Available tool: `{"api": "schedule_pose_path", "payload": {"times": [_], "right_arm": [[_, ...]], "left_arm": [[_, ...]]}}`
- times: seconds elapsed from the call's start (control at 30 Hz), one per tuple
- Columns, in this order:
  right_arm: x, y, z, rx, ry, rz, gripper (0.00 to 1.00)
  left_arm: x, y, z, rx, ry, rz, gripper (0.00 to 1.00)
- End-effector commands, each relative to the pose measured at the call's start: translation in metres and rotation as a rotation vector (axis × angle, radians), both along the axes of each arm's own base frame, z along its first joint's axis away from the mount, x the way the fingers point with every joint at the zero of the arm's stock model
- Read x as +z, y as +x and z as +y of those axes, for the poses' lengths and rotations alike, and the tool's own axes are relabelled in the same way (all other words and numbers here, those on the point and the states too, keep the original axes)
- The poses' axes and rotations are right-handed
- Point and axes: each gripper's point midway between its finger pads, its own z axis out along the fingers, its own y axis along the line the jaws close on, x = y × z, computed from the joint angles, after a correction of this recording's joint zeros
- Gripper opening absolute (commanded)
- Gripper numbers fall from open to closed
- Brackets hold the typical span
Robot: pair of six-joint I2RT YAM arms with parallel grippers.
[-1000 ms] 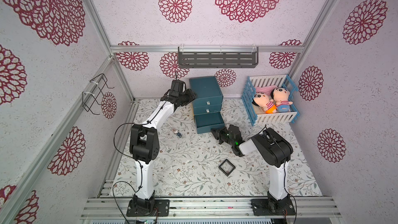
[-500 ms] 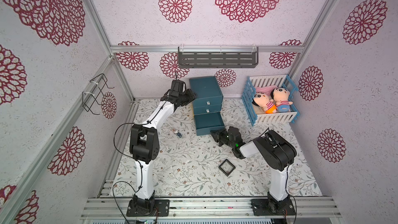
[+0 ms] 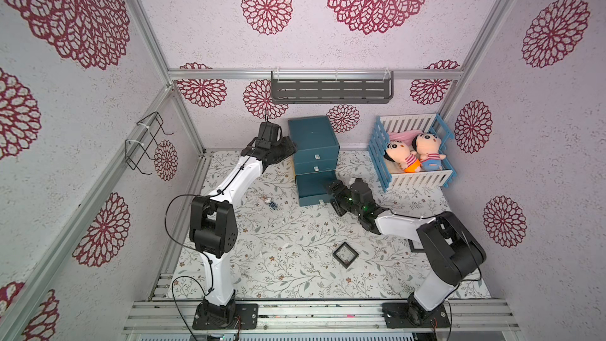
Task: Place the brooch boxes into the drawer by color
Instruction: Open the drawer in the storage box.
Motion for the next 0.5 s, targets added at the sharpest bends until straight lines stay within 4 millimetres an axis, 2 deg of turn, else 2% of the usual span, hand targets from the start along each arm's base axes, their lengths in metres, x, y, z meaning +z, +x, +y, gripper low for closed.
{"api": "schedule_pose_path", "payload": {"times": [0.0,0.2,0.3,0.37,0.47], "right_arm": [[0.014,-0.011,-0.024,0.036,-0.284,-0.084,0.99],[0.033,-0.042,-0.042,0.206,-0.759,-0.196,0.99],[0.045,-0.064,-0.035,0.323,-0.894,-0.274,0.99],[0.042,-0.08,-0.031,0.408,-0.966,-0.295,0.99],[0.022,-0.106,-0.026,0.573,-1.034,-0.275,0.99]], "left_arm": [[0.036,-0.026,0.004,-0.001,0.043,-0.076,0.56],[0.031,-0.091,0.003,-0.07,0.121,-0.089,0.55],[0.027,-0.132,-0.004,-0.149,0.175,-0.115,0.54],[0.022,-0.16,-0.006,-0.192,0.184,-0.121,0.54],[0.011,-0.201,-0.005,-0.234,0.165,-0.122,0.54]]}}
